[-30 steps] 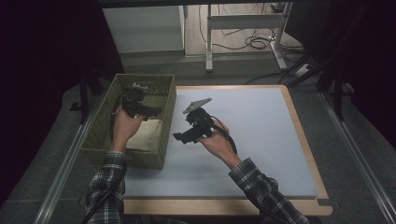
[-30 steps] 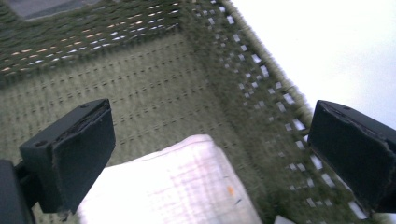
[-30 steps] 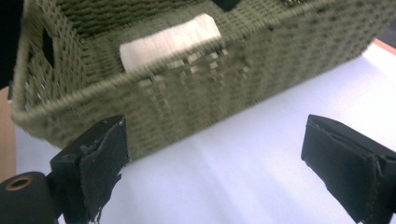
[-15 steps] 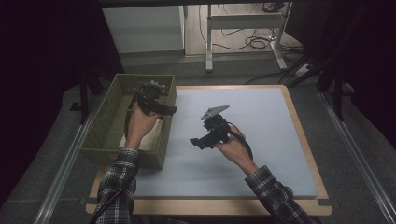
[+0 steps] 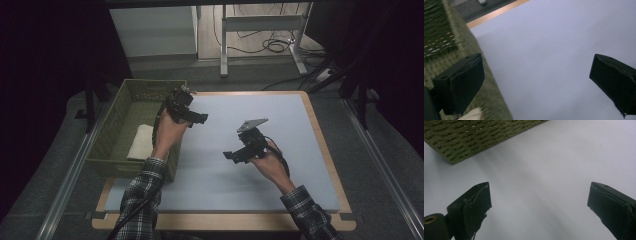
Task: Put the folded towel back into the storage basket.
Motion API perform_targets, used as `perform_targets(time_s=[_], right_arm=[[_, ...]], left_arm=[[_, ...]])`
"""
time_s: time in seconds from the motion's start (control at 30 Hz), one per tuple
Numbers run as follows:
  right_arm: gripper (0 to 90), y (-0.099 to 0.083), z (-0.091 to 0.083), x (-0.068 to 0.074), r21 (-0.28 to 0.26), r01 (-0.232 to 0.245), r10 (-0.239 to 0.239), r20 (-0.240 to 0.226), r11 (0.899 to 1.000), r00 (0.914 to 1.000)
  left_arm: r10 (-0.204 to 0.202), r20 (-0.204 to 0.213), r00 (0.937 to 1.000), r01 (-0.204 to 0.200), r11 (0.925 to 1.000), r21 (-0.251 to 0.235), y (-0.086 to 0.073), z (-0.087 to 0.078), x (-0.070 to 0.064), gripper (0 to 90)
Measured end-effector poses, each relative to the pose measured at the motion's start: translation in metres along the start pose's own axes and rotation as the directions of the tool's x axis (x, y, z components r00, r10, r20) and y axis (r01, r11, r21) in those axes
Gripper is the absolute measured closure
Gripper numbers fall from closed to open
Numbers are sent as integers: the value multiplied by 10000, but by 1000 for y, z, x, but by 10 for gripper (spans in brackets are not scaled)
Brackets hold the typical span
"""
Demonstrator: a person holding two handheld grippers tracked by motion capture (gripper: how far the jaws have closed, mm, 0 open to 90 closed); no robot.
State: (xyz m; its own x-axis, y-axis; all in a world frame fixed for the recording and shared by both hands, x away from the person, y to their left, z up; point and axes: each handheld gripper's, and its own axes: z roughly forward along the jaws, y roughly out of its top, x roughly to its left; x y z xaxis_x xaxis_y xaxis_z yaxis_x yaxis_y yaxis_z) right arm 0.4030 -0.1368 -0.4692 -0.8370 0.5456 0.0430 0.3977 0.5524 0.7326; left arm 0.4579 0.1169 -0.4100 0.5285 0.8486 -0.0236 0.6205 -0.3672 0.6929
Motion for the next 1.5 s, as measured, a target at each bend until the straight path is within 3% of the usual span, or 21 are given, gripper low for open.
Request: perform_targets(time_s=[0.43, 0.9, 1.2, 1.37, 1.43, 1.5], right_arm=[[43, -37, -21, -16, 6, -437, 437, 409, 9990, 9982], [43, -94, -44, -35, -84, -1074, 1076, 1045, 9942, 9887], [43, -119, -46, -41, 188, -1120, 1083, 1410, 9935, 9841], [43, -123, -45, -39, 245, -911, 858, 1663, 9955, 9823], [42, -123, -43, -36, 409, -679, 591, 1885, 9969, 9803], [42, -123, -43, -36, 406, -658, 569, 1923, 9970, 9797]], left_arm=[[676, 777, 9947, -647, 9971, -389, 0, 27, -48, 0], [1068, 1235, 9866, -1019, 9937, -459, -45, 69, -88, 0], [1201, 1230, 9851, -1173, 9926, -299, -81, 79, -100, 0], [1609, 768, 9840, -1626, 9865, 168, -99, 87, -103, 0], [962, 1216, 9879, -973, 9952, 36, -103, 90, -97, 0], [861, 1235, 9886, -868, 9962, -1, -103, 89, -96, 4]])
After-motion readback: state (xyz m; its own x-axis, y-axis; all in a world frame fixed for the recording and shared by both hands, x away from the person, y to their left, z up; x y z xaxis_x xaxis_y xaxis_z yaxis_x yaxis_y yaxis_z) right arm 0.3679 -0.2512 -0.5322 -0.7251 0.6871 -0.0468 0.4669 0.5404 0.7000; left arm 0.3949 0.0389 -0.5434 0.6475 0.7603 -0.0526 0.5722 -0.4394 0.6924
